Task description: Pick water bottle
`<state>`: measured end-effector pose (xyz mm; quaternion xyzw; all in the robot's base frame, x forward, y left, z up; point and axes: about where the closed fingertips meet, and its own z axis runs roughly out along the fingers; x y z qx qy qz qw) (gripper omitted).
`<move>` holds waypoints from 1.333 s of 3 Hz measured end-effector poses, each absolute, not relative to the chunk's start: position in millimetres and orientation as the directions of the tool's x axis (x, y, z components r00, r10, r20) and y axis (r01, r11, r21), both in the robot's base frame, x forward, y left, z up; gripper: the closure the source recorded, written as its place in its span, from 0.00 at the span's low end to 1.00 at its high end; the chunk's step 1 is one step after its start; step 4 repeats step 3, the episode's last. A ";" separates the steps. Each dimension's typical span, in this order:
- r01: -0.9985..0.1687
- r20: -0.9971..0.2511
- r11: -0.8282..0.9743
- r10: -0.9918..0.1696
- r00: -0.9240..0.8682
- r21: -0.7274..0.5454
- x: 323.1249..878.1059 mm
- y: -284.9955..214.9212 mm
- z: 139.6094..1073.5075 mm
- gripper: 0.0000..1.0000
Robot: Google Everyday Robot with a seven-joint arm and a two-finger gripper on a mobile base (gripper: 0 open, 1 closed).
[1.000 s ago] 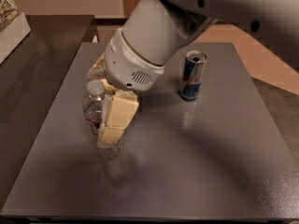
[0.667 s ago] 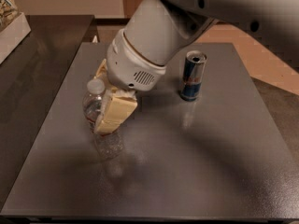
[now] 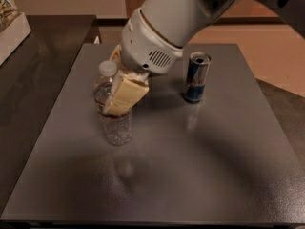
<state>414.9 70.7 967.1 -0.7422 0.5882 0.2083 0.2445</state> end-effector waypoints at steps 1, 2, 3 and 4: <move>-0.980 -0.608 -0.148 -0.769 0.196 -0.129 429.8 55.5 999.1 1.00; -0.973 -0.611 -0.115 -0.762 0.215 -0.199 446.1 32.9 1063.2 1.00; -0.973 -0.611 -0.115 -0.762 0.215 -0.200 445.9 33.0 1063.2 1.00; -0.973 -0.611 -0.115 -0.762 0.215 -0.200 445.9 33.0 1063.2 1.00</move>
Offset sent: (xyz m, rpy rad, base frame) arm 0.0458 -0.0500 0.0968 0.0247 -0.0455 -0.0864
